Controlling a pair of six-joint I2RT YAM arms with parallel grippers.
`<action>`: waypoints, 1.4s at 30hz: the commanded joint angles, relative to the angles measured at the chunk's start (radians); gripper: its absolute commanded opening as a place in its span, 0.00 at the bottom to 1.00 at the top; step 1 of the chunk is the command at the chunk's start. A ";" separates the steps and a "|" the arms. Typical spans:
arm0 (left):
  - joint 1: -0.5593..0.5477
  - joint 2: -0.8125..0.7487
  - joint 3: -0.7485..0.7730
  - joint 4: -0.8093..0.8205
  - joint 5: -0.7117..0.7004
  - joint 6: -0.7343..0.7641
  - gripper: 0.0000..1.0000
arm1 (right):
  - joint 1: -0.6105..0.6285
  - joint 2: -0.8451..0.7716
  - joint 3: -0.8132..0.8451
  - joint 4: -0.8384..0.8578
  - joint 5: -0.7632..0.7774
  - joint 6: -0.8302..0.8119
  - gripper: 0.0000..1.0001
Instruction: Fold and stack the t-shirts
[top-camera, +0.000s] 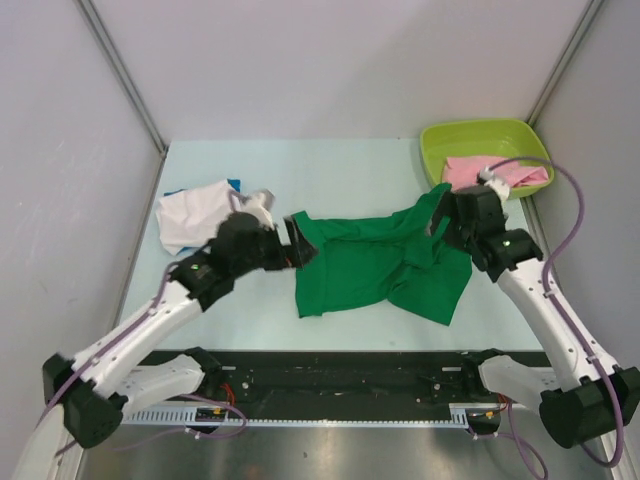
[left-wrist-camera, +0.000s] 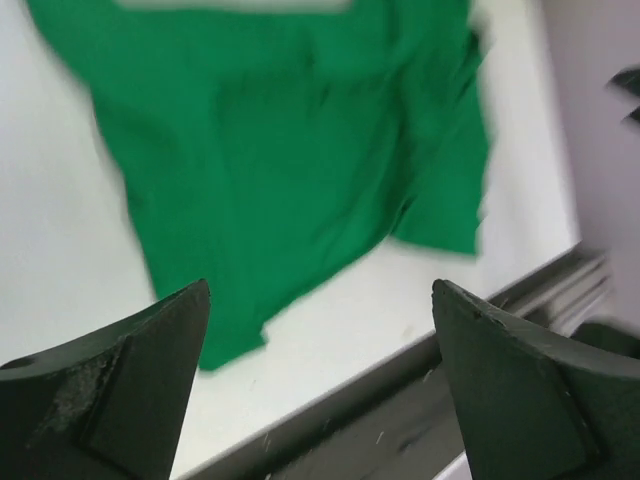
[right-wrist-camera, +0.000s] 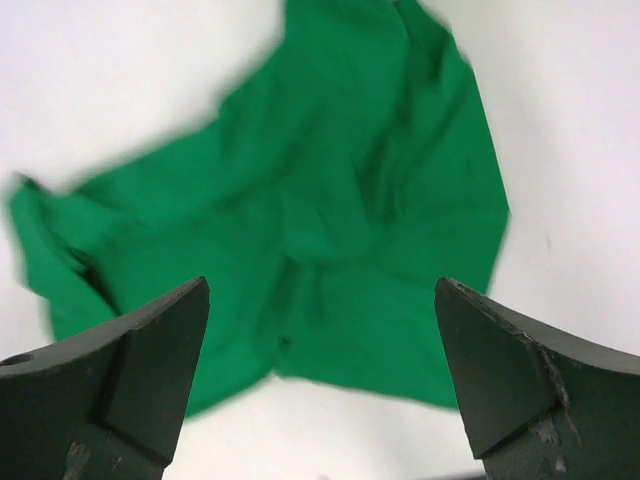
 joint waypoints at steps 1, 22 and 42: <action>-0.114 0.110 -0.166 -0.100 -0.021 -0.046 0.94 | 0.015 -0.085 -0.205 -0.111 -0.018 0.115 1.00; -0.385 0.687 0.219 -0.313 -0.283 0.060 0.79 | 0.178 -0.149 -0.381 -0.128 0.041 0.233 0.98; -0.431 0.770 0.165 -0.348 -0.366 0.108 0.68 | 0.179 -0.163 -0.422 -0.081 -0.002 0.224 0.97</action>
